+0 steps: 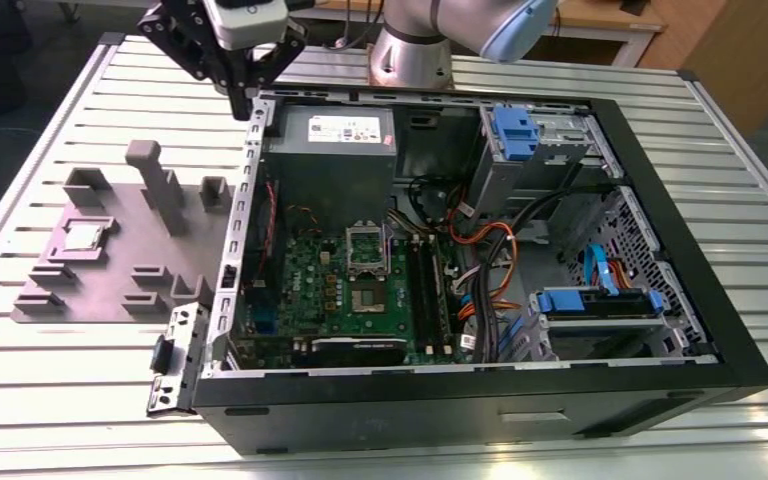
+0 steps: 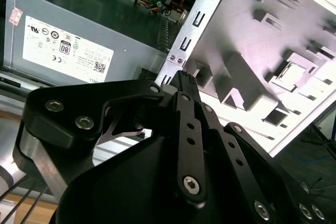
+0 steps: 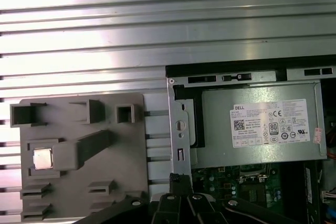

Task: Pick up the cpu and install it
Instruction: 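Reach for the cpu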

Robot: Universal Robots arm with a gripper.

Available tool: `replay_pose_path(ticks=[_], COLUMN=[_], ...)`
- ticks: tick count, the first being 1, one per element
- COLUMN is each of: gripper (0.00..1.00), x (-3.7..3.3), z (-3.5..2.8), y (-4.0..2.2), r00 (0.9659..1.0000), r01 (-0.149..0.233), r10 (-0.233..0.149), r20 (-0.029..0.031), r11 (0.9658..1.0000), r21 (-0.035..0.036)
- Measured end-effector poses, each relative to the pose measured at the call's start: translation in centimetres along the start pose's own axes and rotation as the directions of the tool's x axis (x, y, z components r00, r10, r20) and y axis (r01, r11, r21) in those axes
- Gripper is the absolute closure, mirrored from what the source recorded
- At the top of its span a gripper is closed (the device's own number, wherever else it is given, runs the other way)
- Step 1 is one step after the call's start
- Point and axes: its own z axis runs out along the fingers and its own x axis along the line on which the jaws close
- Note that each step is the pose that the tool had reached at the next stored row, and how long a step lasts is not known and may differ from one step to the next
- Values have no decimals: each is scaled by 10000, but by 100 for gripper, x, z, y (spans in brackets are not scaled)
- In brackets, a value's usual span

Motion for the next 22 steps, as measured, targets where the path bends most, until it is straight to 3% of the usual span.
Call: replay_pose_path(ticks=[22], gripper=[89], x=[82], z=[25], y=[-7], r00=[10000], r01=[-3], r10=[3], r20=[-60], r11=[10000], r21=[5])
